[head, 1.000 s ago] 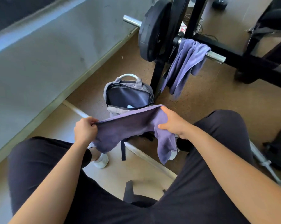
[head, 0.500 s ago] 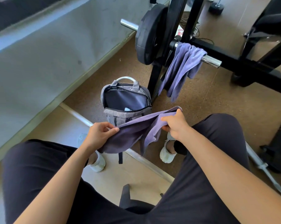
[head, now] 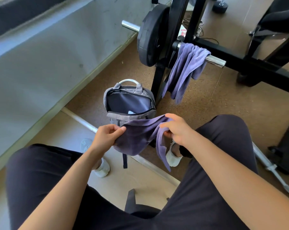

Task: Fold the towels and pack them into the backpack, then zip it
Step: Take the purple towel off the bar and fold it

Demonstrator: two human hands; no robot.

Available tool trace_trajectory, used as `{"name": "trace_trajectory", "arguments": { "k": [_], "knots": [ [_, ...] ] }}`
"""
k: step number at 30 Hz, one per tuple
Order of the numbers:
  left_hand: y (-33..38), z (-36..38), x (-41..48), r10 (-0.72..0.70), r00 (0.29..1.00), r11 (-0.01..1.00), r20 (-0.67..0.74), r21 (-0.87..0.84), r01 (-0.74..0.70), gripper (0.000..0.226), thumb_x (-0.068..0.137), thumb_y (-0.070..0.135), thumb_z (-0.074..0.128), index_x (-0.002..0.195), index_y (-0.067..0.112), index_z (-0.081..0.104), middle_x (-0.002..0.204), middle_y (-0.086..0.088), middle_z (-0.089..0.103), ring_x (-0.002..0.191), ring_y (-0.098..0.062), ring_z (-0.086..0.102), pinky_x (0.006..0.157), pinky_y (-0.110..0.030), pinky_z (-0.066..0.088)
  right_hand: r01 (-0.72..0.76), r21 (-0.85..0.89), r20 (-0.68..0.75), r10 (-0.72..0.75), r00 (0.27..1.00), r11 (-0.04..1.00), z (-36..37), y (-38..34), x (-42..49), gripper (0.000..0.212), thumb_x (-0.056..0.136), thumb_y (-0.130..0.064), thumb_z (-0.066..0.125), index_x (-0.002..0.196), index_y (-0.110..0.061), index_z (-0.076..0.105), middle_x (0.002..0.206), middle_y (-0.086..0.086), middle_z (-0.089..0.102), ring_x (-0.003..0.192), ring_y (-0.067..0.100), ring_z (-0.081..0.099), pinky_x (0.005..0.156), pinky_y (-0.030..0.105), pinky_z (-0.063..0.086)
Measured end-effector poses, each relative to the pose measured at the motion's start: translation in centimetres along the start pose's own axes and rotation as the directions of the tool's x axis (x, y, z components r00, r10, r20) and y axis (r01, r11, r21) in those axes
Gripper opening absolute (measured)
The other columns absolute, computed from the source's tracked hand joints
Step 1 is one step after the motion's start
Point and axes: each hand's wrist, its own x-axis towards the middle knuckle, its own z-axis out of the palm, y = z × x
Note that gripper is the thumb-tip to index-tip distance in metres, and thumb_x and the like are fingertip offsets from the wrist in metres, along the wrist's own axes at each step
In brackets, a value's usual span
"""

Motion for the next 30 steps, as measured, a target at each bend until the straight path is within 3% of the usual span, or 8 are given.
{"name": "trace_trajectory", "arguments": {
  "k": [3, 7, 12, 16, 21, 23, 27, 30],
  "knots": [
    [0.9, 1.6, -0.9, 0.062, 0.989, 0.988, 0.137, -0.149, -0.041, 0.02, 0.099, 0.017, 0.068, 0.088, 0.0, 0.07, 0.071, -0.003, 0.063, 0.068, -0.016, 0.055, 0.07, -0.032, 0.048, -0.055, 0.049, 0.068, 0.051, 0.996, 0.997, 1.2, 0.5, -1.3, 0.039, 0.092, 0.018, 0.048, 0.124, -0.001, 0.062, 0.075, 0.012, 0.06, 0.054, 0.014, 0.061, 0.047, 0.021, 0.05],
    [2.0, 3.2, -1.9, 0.149, 0.957, 0.964, 0.25, -0.252, -0.084, 0.012, 0.096, 0.0, 0.066, 0.106, 0.001, 0.073, 0.088, -0.005, 0.074, 0.08, -0.013, 0.066, 0.077, -0.024, 0.054, -0.112, 0.179, 0.063, 0.102, 0.993, 0.977, 2.3, 0.5, -2.0, 0.034, 0.096, 0.017, 0.041, 0.121, 0.007, 0.062, 0.074, 0.014, 0.058, 0.046, 0.01, 0.06, 0.05, 0.019, 0.054],
    [2.4, 3.9, -2.2, 0.164, 0.966, 0.913, 0.198, -0.401, -0.073, 0.022, 0.084, 0.0, 0.078, 0.1, 0.012, 0.069, 0.085, -0.007, 0.073, 0.083, -0.022, 0.069, 0.081, -0.035, 0.058, -0.154, 0.309, 0.026, 0.154, 0.988, 0.939, 2.7, 0.0, -2.8, 0.03, 0.096, 0.016, 0.047, 0.12, 0.008, 0.063, 0.09, 0.017, 0.058, 0.075, 0.022, 0.06, 0.047, 0.019, 0.056],
    [2.8, 4.3, -2.8, 0.217, 0.959, 0.928, 0.181, -0.343, -0.145, 0.015, 0.092, -0.004, 0.069, 0.093, 0.008, 0.077, 0.087, -0.004, 0.079, 0.084, -0.015, 0.074, 0.078, -0.027, 0.058, -0.169, 0.346, 0.013, 0.175, 0.985, 0.923, 2.9, -0.1, -3.1, 0.032, 0.095, 0.016, 0.05, 0.124, 0.009, 0.061, 0.095, 0.02, 0.059, 0.08, 0.025, 0.061, 0.049, 0.021, 0.057],
    [3.1, 4.2, -3.1, 0.189, 0.966, 0.929, 0.177, -0.352, -0.117, 0.02, 0.086, -0.006, 0.075, 0.097, 0.01, 0.079, 0.088, -0.006, 0.079, 0.083, -0.017, 0.073, 0.076, -0.026, 0.057, -0.201, 0.41, 0.013, 0.215, 0.977, 0.89, 3.0, -0.6, -3.1, 0.032, 0.096, 0.014, 0.052, 0.126, 0.009, 0.06, 0.092, 0.019, 0.059, 0.079, 0.025, 0.062, 0.059, 0.026, 0.061],
    [3.0, 4.5, -3.2, 0.194, 0.969, 0.936, 0.153, -0.324, -0.137, 0.02, 0.082, -0.002, 0.082, 0.092, 0.016, 0.08, 0.085, -0.004, 0.079, 0.08, -0.017, 0.074, 0.075, -0.026, 0.059, -0.21, 0.403, 0.018, 0.221, 0.975, 0.891, 3.1, -0.7, -3.1, 0.032, 0.096, 0.014, 0.052, 0.126, 0.008, 0.06, 0.09, 0.019, 0.06, 0.077, 0.026, 0.061, 0.07, 0.03, 0.06],
    [2.9, 4.9, -2.9, 0.209, 0.977, 0.952, 0.033, -0.235, -0.195, 0.014, 0.085, -0.001, 0.08, 0.087, 0.013, 0.079, 0.082, 0.0, 0.079, 0.079, -0.014, 0.075, 0.073, -0.028, 0.06, -0.202, 0.39, 0.022, 0.211, 0.977, 0.898, 3.2, -0.8, -3.4, 0.031, 0.095, 0.014, 0.053, 0.125, 0.008, 0.061, 0.093, 0.02, 0.061, 0.078, 0.026, 0.062, 0.051, 0.024, 0.059],
    [2.9, 4.6, -2.8, 0.241, 0.97, 0.948, 0.011, -0.217, -0.233, 0.016, 0.085, -0.005, 0.078, 0.086, 0.011, 0.078, 0.081, 0.0, 0.078, 0.078, -0.012, 0.074, 0.072, -0.024, 0.059, -0.116, 0.176, 0.004, 0.117, 0.993, 0.978, 2.6, -0.4, -3.1, 0.029, 0.096, 0.005, 0.056, 0.124, -0.001, 0.062, 0.102, 0.019, 0.061, 0.083, 0.025, 0.062, 0.058, 0.032, 0.058]
  ]
}}
